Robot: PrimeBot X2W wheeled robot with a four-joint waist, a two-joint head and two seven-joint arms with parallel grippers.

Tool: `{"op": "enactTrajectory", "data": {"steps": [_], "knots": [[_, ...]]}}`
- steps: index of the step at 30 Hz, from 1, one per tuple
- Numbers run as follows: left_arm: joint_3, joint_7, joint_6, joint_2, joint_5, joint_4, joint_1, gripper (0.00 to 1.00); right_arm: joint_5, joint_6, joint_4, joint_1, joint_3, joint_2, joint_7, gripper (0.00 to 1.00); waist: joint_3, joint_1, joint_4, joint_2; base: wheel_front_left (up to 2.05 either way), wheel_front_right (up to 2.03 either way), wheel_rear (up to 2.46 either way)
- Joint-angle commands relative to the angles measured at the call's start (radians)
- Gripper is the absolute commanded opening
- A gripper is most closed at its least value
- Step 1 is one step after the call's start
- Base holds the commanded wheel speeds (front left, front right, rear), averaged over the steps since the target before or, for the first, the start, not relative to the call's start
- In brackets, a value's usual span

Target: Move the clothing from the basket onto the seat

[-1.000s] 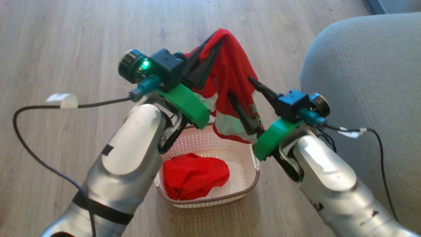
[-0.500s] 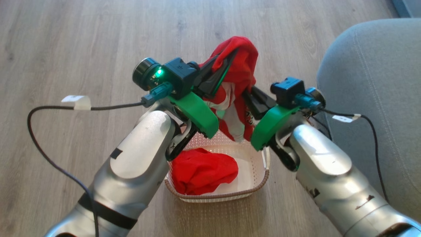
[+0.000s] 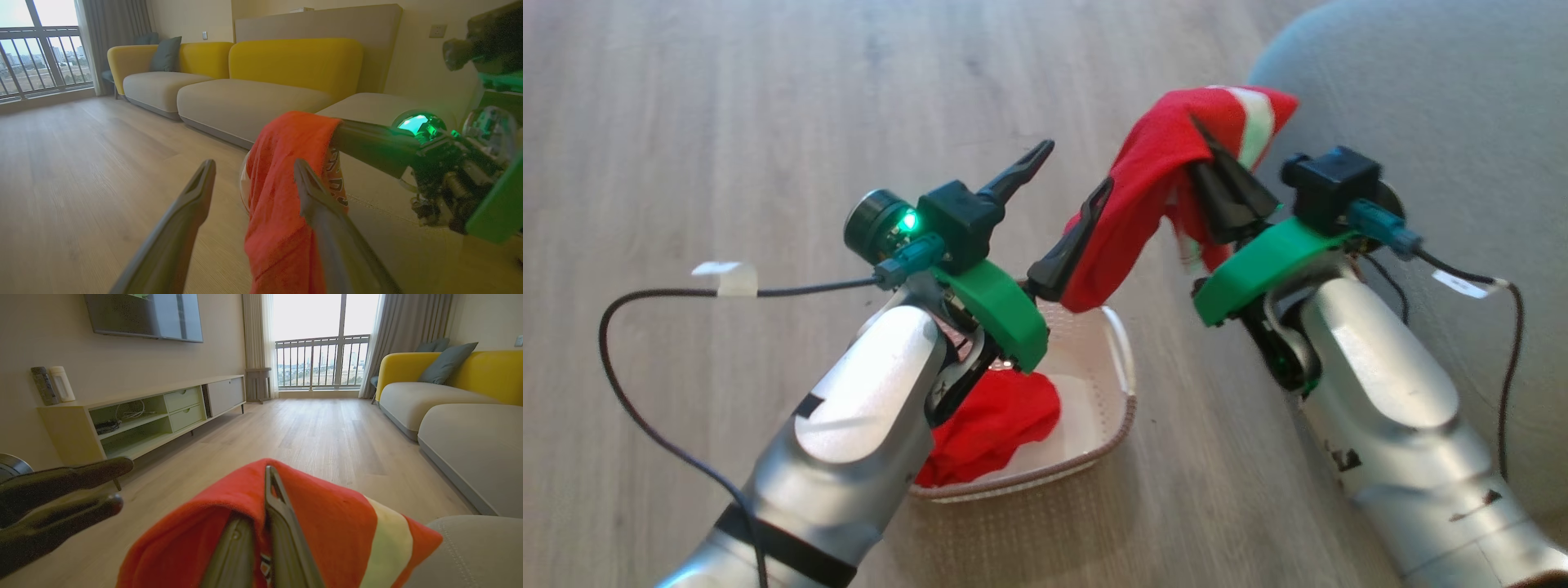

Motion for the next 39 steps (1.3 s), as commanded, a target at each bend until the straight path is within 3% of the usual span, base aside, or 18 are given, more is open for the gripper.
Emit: {"op": "enactTrajectory", "data": {"steps": [1, 17, 29, 35, 39], "knots": [[0.029, -0.009, -0.001, 0.023, 0.002, -0.024, -0.030, 1.00, -0.007, 0.000, -0.045, -0.002, -0.006, 0.007, -0.006, 0.00, 0.012, -0.0001, -0.051, 0.0000, 0.00, 0.00, 0.00], [0.066, -0.009, -0.001, 0.059, 0.006, -0.028, 0.062, 1.00, -0.024, 0.000, -0.168, 0.106, -0.101, -0.016, -0.006, 0.00, 0.002, -0.0001, -0.375, 0.0000, 0.00, 0.00, 0.00], [0.033, -0.009, -0.001, 0.047, 0.024, -0.050, 0.078, 1.00, -0.073, 0.000, -0.304, 0.260, -0.249, -0.060, -0.006, 0.00, 0.043, -0.0001, -0.404, 0.0000, 0.00, 0.00, 0.00], [0.019, -0.009, -0.001, 0.079, 0.038, -0.061, 0.079, 1.00, -0.115, 0.000, -0.282, 0.179, -0.290, -0.160, -0.006, 0.00, 0.115, -0.0001, -0.408, 0.0000, 0.00, 0.00, 0.00], [0.012, -0.009, -0.001, 0.103, 0.044, -0.063, 0.076, 1.00, -0.115, 0.000, -0.240, 0.109, -0.319, -0.194, -0.006, 0.00, 0.155, -0.0001, -0.410, 0.0000, 0.00, 0.00, 0.00]]}}
